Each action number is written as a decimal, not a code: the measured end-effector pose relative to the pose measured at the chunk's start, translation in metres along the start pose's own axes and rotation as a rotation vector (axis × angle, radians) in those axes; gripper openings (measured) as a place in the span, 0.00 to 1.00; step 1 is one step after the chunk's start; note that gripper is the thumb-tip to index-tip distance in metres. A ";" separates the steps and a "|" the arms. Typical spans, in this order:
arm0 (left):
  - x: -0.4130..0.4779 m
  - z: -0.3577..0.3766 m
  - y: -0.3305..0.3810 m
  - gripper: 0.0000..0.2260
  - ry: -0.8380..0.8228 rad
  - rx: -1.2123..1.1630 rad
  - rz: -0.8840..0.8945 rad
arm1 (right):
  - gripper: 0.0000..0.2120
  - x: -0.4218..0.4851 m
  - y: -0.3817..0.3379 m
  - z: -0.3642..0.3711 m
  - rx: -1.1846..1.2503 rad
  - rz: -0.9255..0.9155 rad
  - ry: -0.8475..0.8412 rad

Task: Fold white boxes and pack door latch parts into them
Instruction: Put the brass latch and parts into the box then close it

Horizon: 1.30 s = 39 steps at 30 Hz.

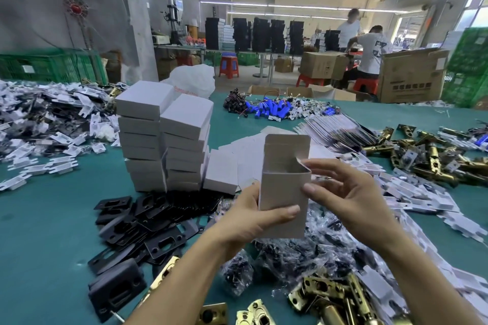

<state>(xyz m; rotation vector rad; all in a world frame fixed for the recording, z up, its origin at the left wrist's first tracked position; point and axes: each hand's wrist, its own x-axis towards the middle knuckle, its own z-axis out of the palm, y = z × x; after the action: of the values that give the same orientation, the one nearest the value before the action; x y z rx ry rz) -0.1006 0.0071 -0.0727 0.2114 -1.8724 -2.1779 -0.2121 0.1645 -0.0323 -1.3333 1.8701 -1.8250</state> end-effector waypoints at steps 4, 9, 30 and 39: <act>0.000 0.003 -0.007 0.15 -0.036 0.219 0.056 | 0.11 -0.006 0.018 -0.006 -0.070 0.015 -0.026; 0.005 0.000 -0.005 0.27 0.089 0.360 0.224 | 0.08 -0.014 0.026 -0.010 -0.149 0.026 -0.051; 0.004 0.000 -0.005 0.17 0.227 0.501 0.601 | 0.10 -0.008 0.013 0.008 -0.019 -0.057 0.099; 0.005 0.004 -0.004 0.14 0.267 0.355 0.641 | 0.07 -0.009 0.009 0.003 -0.170 -0.002 0.102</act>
<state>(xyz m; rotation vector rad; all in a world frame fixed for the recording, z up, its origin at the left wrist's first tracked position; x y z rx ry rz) -0.1071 0.0097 -0.0755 -0.0346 -1.8286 -1.3296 -0.2092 0.1672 -0.0440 -1.3178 2.1191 -1.8013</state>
